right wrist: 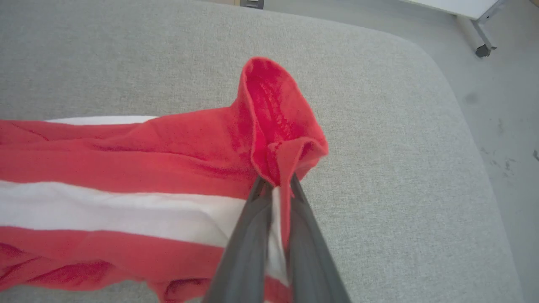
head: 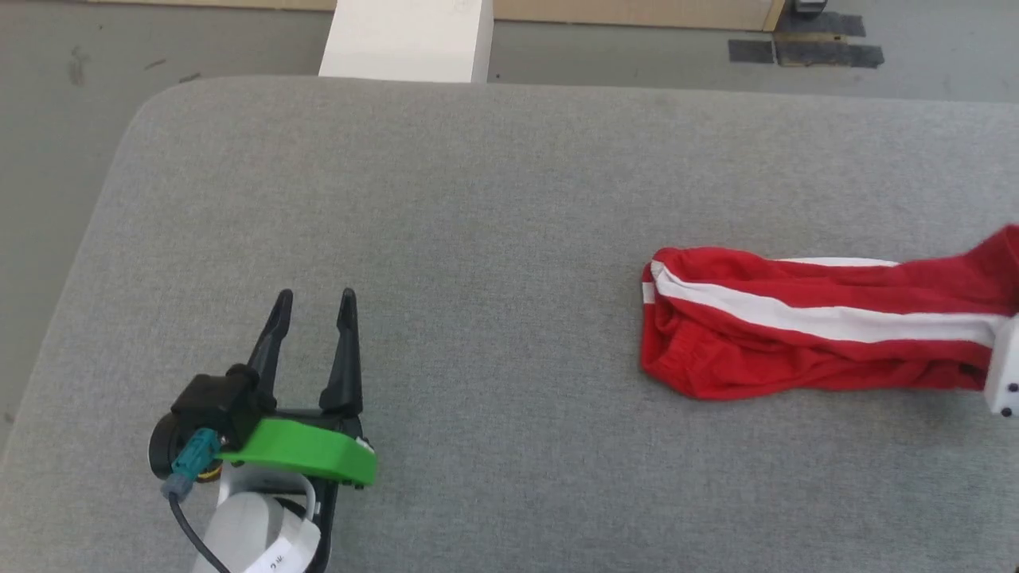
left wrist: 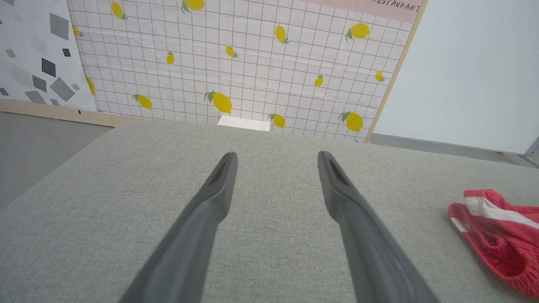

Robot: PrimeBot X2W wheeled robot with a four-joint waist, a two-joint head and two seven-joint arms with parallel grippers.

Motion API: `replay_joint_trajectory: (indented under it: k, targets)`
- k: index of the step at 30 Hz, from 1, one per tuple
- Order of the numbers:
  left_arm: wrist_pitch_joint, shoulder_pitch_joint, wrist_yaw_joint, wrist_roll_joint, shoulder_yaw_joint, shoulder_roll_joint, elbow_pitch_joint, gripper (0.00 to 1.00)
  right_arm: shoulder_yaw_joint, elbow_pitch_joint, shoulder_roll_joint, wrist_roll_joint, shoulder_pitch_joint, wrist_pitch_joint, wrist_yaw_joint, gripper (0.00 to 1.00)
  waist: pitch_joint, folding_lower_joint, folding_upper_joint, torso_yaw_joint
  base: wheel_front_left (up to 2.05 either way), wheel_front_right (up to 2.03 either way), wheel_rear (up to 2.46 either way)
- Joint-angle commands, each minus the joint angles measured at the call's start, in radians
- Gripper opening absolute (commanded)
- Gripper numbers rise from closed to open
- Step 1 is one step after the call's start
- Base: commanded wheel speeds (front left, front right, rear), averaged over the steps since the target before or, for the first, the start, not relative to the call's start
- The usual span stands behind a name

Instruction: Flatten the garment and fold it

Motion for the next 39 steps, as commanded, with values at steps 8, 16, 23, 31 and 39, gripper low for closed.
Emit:
replay_joint_trajectory:
  k: [8,16,23,31,39]
  targets:
    - [-0.005,0.016,-0.003,0.002,-0.015,-0.002,0.013,1.0,0.29,-0.209,-0.066,-0.002,0.0,0.057,-0.002,0.0,-0.028,0.0,0.0,0.005,0.0,0.0,0.0]
    - [-0.005,-0.004,-0.004,-0.018,-0.036,-0.002,0.013,1.0,0.77,-0.204,-0.115,0.111,-0.149,0.189,-0.002,0.0,-0.003,0.0,0.0,0.048,0.0,0.0,0.0]
    - [-0.005,-0.03,-0.003,-0.031,-0.051,-0.002,0.013,1.0,0.989,-0.079,-0.114,0.225,-0.23,0.215,-0.002,0.0,0.028,0.0,0.0,0.087,0.0,0.0,0.0]
    - [-0.005,-0.03,0.006,-0.035,-0.047,-0.002,0.014,1.0,1.035,-0.074,-0.126,0.305,-0.245,0.127,-0.002,1.0,0.018,0.0,0.0,0.083,0.0,0.0,0.0]
    - [-0.005,0.0,0.01,-0.027,-0.028,-0.002,0.016,1.0,0.871,-0.193,-0.093,0.301,-0.161,-0.093,-0.002,1.0,-0.039,0.0,0.0,0.025,0.0,0.0,0.0]
